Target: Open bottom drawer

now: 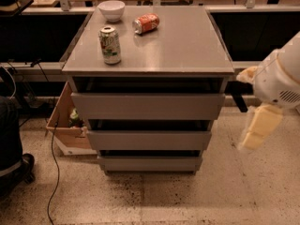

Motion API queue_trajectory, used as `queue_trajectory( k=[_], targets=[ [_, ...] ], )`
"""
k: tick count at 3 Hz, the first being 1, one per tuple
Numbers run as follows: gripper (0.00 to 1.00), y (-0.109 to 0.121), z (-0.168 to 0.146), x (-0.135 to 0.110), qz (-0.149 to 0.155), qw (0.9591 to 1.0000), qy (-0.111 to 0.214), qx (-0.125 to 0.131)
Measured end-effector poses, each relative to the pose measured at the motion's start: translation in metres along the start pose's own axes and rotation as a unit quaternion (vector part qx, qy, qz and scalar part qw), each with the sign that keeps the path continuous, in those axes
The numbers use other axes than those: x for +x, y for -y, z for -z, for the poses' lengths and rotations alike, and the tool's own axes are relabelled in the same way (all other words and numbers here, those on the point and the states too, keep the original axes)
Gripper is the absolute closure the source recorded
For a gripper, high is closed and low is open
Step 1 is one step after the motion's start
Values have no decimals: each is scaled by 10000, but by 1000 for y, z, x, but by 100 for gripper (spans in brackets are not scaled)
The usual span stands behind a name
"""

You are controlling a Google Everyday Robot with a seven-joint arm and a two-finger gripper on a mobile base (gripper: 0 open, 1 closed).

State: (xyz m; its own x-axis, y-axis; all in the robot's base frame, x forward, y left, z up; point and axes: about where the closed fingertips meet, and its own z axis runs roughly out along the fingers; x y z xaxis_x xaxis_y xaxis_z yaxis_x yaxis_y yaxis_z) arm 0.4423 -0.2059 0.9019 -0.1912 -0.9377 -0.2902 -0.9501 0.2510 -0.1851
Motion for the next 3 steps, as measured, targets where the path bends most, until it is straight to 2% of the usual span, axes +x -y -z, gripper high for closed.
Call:
queue_trajectory(
  k=[1, 2, 3],
  targets=[
    [0, -13, -83, 2, -67, 9984, 409, -376],
    [0, -29, -154, -3, -26, 9952, 754, -624],
    [0, -48, -211, -13, 74, 9922, 985, -757]
  ],
)
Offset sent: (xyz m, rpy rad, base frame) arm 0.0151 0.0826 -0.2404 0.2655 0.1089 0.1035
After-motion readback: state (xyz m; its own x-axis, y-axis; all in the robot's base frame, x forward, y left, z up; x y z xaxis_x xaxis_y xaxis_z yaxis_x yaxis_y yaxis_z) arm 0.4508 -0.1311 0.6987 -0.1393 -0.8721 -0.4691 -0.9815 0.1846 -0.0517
